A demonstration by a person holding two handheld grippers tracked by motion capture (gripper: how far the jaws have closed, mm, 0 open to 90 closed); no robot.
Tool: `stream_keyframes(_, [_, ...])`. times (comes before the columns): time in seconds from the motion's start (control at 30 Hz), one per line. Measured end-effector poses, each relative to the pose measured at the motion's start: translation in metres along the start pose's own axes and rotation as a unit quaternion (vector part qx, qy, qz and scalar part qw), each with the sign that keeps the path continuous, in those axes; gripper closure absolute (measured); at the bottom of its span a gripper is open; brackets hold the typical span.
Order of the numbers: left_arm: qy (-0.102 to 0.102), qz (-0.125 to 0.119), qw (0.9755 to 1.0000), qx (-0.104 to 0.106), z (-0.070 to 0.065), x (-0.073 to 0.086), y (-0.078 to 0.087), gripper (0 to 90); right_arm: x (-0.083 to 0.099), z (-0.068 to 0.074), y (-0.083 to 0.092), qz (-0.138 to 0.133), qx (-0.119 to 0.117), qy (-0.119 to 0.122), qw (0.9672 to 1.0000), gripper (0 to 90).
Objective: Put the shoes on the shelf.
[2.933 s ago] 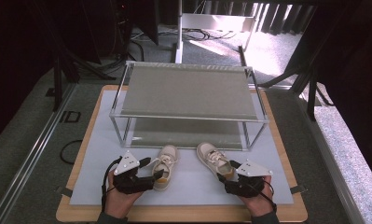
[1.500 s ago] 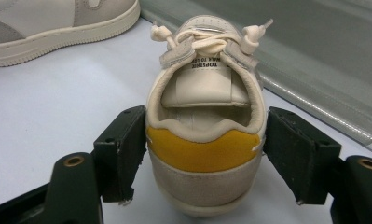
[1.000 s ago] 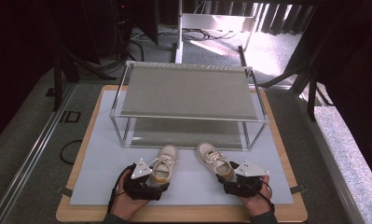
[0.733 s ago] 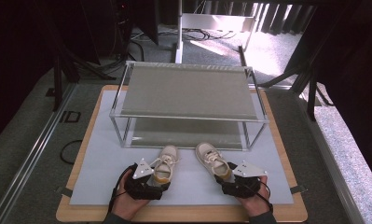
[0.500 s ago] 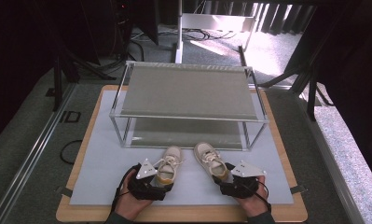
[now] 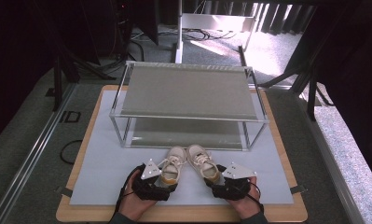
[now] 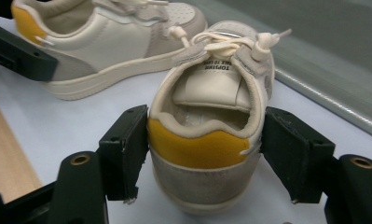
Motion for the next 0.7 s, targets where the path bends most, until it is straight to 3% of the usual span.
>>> stream_keyframes(0.13, [0.0,-0.001,0.9999,0.01,-0.001,0.0,0.0,18.5,0.0,0.003,0.001,0.0,-0.016,-0.002,0.9999,32.7])
stream_keyframes(0.23, [-0.005,0.0,0.9998,0.019,-0.004,0.0,-0.001,18.5,-0.001,0.006,0.001,-0.004,-0.044,-0.009,0.999,33.6])
stream_keyframes(0.47, [0.002,-0.007,0.9995,0.032,-0.002,0.001,0.002,18.6,0.0,0.007,0.001,-0.005,-0.053,0.0,0.9986,34.4])
stream_keyframes(0.6, [-0.001,-0.031,0.9987,0.041,-0.001,-0.001,0.014,21.8,0.005,0.002,0.004,-0.003,-0.063,0.001,0.998,36.7])
stream_keyframes(0.7, [0.001,-0.036,0.9985,0.04,0.003,-0.001,0.022,21.9,0.009,0.0,0.005,0.006,-0.069,0.009,0.9975,37.6])
Point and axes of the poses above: each handheld gripper's, and its own axes: y roughly backward along the jaws, x roughly out of its underside, z roughly to its left, the point moved 4 cm from there along -y, roughly forward along the jaws, and after that the axes turned 8 degrees about x, right-handed, at the moved point
